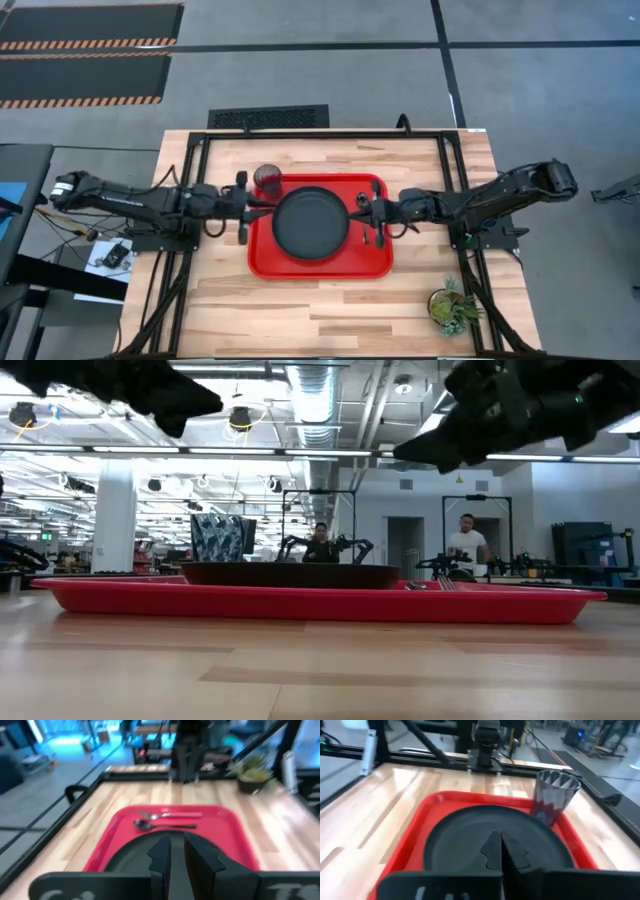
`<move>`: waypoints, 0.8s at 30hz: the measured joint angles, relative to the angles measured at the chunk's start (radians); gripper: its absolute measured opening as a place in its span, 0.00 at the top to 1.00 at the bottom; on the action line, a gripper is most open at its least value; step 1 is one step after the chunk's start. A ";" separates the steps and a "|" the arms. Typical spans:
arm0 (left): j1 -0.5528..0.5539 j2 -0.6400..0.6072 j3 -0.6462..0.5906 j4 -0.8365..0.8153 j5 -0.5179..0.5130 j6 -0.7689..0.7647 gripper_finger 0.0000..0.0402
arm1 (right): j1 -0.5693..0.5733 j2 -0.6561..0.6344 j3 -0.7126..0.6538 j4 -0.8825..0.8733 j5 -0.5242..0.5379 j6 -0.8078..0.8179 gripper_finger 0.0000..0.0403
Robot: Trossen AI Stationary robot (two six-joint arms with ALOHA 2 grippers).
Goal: Pick and place plate/cup/fork/spoon on tray
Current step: Return to Home Position
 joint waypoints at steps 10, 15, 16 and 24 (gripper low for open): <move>-0.012 -0.194 -0.259 0.272 0.071 -0.026 0.89 | -0.028 -0.203 -0.225 0.148 -0.052 0.020 0.99; -0.014 -0.284 -0.327 0.275 0.072 -0.048 0.89 | -0.013 -0.371 -0.336 0.174 -0.052 0.004 0.99; -0.014 -0.303 -0.339 0.274 0.073 -0.048 0.89 | -0.018 -0.410 -0.357 0.168 -0.050 0.004 0.99; -0.013 -0.455 -0.429 0.270 0.072 -0.036 0.89 | -0.099 -0.711 -0.448 -0.011 -0.054 0.029 0.99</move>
